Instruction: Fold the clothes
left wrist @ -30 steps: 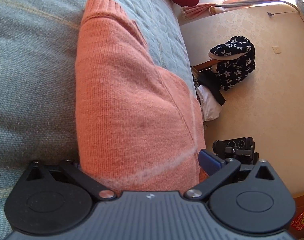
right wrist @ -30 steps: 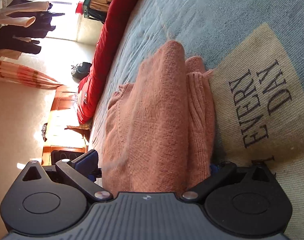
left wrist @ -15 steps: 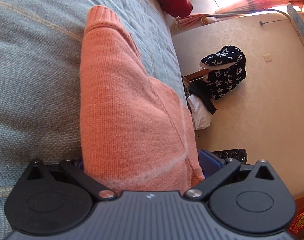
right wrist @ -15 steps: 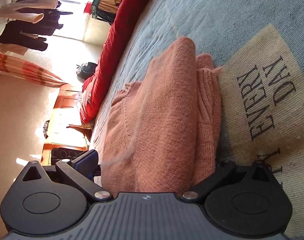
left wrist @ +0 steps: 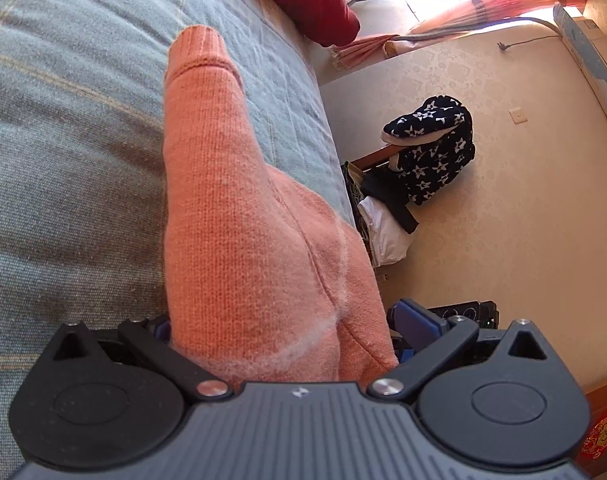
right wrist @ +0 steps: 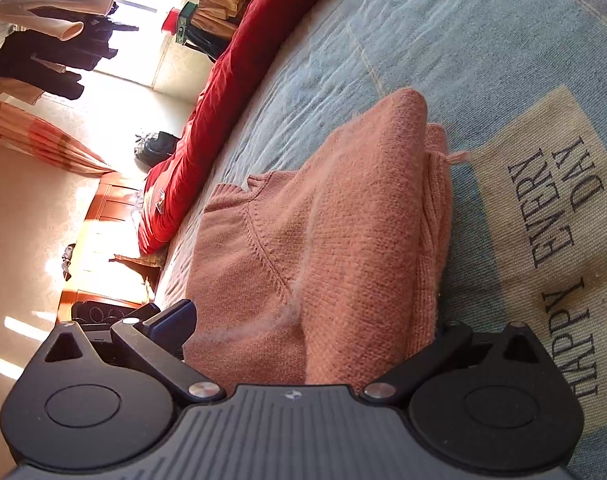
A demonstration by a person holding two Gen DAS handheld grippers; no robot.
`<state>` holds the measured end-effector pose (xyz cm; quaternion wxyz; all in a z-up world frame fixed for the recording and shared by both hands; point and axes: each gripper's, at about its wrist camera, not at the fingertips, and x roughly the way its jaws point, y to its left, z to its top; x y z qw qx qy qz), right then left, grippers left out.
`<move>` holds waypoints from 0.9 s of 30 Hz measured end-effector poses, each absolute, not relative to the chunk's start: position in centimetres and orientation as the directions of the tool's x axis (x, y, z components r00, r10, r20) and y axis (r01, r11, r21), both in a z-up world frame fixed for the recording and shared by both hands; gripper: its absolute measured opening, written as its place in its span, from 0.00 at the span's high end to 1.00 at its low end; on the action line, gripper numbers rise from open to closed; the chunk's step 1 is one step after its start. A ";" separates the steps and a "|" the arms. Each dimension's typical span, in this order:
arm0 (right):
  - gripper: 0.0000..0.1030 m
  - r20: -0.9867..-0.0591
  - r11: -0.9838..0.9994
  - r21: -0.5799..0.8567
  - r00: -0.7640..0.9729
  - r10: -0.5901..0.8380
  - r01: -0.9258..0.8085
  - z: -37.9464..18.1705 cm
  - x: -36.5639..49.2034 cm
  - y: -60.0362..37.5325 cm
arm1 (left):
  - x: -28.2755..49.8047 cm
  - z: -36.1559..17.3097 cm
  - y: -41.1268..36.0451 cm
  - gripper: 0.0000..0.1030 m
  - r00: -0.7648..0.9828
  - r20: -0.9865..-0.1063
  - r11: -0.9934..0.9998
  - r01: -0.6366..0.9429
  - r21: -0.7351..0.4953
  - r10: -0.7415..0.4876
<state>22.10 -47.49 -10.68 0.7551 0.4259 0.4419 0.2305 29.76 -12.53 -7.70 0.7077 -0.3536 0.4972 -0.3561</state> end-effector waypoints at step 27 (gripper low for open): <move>0.00 -0.452 0.485 0.873 0.451 0.770 0.048 -13.5 22.7 -47.8 | 29.5 -10.6 -12.4 0.01 0.246 -0.502 0.537 0.100 -0.838 -0.829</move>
